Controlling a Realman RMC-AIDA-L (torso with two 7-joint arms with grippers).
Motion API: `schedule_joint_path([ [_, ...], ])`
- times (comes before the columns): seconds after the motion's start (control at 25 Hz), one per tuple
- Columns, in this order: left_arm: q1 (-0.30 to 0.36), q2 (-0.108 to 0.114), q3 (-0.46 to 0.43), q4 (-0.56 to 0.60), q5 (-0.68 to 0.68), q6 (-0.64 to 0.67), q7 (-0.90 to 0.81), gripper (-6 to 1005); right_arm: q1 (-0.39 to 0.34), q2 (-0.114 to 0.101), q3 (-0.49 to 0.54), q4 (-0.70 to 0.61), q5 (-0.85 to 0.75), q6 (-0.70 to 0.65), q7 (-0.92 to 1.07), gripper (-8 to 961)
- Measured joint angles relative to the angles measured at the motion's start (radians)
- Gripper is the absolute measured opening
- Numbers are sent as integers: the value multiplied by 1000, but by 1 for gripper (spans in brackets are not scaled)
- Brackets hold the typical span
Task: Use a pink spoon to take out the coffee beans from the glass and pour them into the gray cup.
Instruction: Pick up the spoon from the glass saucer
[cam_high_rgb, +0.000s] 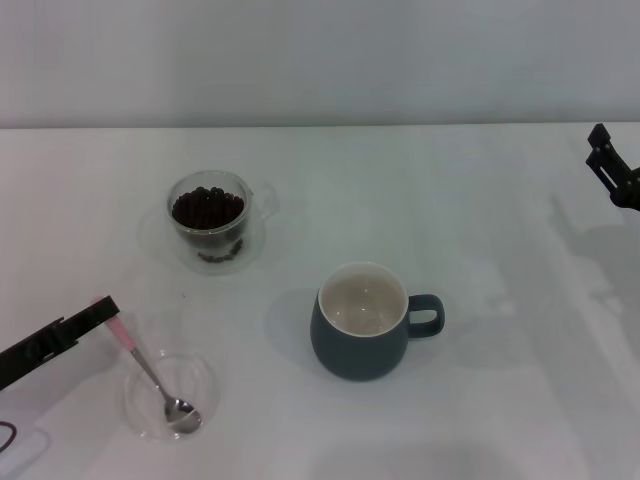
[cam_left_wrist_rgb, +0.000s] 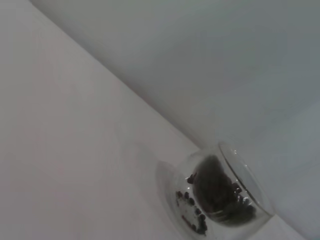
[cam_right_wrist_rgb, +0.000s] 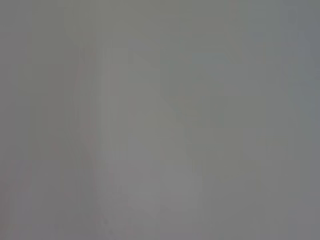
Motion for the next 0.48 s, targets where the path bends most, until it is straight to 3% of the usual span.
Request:
schedule_joint_path([
  [0.48, 37, 7, -6, 36, -43, -96, 0, 136, -3, 0, -1, -1, 0, 4, 0, 875],
])
